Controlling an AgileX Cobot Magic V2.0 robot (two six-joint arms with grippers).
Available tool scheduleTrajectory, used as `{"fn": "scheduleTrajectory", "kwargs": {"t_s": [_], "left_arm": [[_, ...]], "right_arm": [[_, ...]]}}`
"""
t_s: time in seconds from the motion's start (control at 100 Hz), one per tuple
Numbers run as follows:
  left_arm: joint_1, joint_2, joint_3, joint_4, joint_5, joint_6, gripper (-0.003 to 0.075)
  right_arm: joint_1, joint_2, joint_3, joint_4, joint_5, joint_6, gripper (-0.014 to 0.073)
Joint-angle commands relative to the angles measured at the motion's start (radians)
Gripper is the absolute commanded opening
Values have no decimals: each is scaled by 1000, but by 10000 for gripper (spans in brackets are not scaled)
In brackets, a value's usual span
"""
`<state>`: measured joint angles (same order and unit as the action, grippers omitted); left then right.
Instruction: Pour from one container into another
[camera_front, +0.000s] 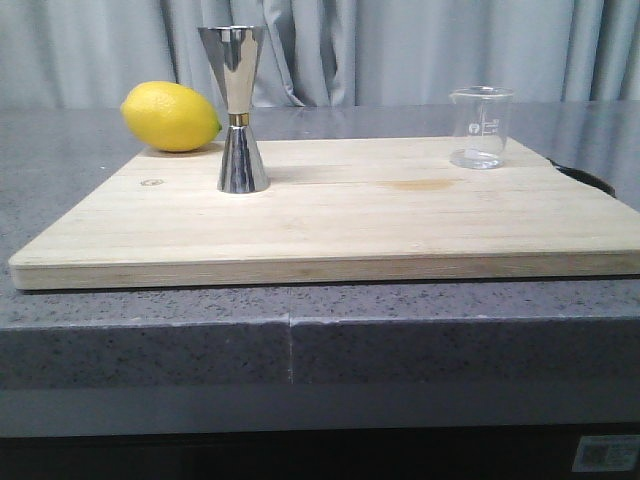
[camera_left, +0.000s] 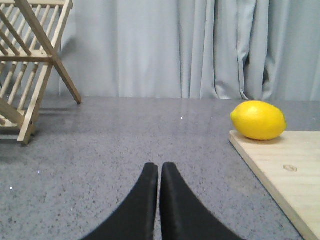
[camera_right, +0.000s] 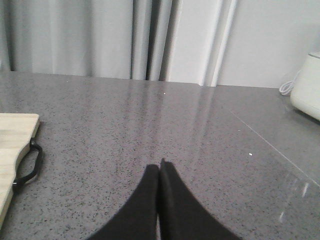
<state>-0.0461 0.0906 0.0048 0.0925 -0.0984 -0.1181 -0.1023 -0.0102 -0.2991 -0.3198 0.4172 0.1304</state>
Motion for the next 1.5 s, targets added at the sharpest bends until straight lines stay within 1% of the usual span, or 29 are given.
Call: {"fn": "scheduleTrajectory", "kwargs": {"t_s": [0.0, 0.05, 0.23, 0.45, 0.69, 0.86, 1.14, 1.49], "left_arm": [[-8, -4, 12, 6, -119, -34, -19], [-8, -20, 28, 11, -149, -37, -19], [1, -65, 28, 18, -109, -37, -19], [21, -67, 28, 18, -37, -37, -19], [21, -69, 28, 18, -40, -37, -19], [21, -102, 28, 18, -119, -37, -19], [21, -119, 28, 18, -85, -37, -19], [21, -119, 28, 18, -86, -37, -19]], "right_arm": [[-5, 9, -23, -11, -79, -6, -72], [-5, 9, -23, -11, -79, -6, -72], [-5, 9, -23, -11, -79, -6, -72], [-5, 9, -23, -11, -79, -6, -71], [-5, 9, -23, -11, -79, -6, -72], [-5, 9, -23, -11, -79, -6, -72], [-5, 9, -23, -11, -79, -6, -72], [-5, 9, -23, -11, -79, -6, -72]]}}
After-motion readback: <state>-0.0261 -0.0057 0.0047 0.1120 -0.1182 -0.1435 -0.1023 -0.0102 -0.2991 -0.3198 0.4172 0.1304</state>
